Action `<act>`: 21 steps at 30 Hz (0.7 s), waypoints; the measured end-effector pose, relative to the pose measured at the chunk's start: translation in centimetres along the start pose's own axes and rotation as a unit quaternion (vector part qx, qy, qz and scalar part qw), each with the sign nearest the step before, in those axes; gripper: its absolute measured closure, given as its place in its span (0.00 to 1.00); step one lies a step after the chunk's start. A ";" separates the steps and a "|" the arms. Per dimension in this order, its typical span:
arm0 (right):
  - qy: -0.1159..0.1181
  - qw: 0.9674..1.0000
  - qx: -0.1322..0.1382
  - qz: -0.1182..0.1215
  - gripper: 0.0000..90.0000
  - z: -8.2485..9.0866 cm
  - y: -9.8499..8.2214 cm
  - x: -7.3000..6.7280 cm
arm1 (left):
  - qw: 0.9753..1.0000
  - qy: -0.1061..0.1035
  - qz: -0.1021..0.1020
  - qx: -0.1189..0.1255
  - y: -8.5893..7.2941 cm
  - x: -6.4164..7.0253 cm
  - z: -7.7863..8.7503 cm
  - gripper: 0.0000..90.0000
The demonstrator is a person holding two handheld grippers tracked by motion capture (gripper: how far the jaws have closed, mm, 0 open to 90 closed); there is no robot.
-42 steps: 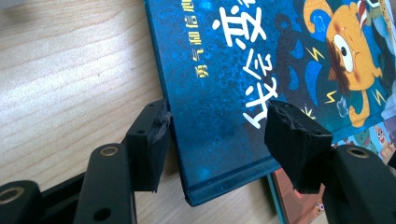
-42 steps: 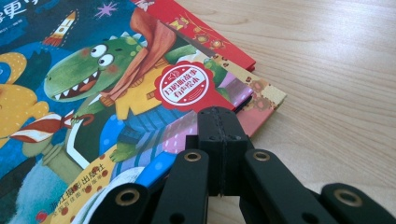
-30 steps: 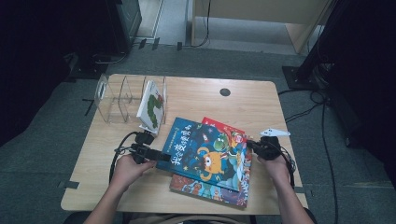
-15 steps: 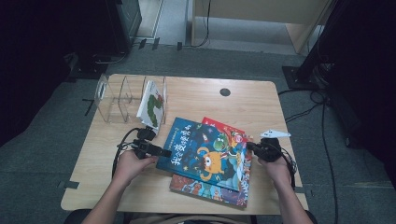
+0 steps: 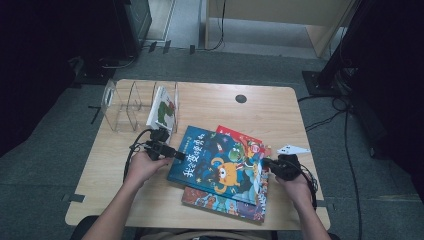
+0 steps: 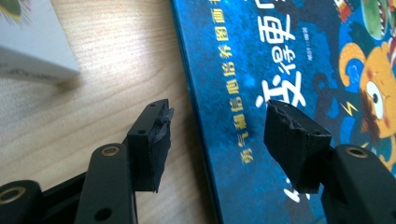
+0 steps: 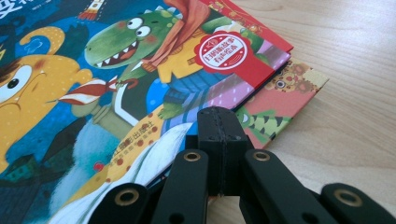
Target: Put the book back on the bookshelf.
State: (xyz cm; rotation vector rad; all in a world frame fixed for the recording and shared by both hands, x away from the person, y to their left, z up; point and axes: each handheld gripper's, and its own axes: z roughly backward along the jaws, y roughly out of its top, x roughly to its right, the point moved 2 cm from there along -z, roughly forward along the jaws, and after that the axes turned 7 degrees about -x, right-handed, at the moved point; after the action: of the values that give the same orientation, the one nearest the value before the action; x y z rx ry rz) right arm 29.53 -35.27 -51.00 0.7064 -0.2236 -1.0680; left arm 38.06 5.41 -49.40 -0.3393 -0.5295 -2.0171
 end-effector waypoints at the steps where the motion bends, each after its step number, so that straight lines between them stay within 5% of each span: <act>1: 0.003 1.000 0.000 0.000 1.00 0.0 -0.1 0.0 | 1.000 0.001 -0.001 -0.002 0.1 0.0 0.0 0.46; 11: 0.004 1.000 -0.006 0.007 1.00 0.4 -0.6 -0.7 | 1.000 -0.008 0.004 -0.011 0.9 -0.3 -0.6 0.45; 15: 0.004 1.000 -0.005 0.007 1.00 0.5 -0.8 -1.0 | 0.999 -0.032 0.017 -0.018 1.1 -0.5 -1.1 0.40; 21: 0.007 1.000 -0.007 0.009 1.00 0.6 -1.0 -1.2 | 1.000 -0.007 0.005 -0.013 1.1 -0.3 -1.1 0.34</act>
State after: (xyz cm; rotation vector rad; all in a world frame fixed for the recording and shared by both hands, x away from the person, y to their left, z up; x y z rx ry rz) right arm 27.92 -34.79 -50.95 0.6970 -0.2100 -1.0471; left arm 39.12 4.63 -50.20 -0.3719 -0.5104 -2.0151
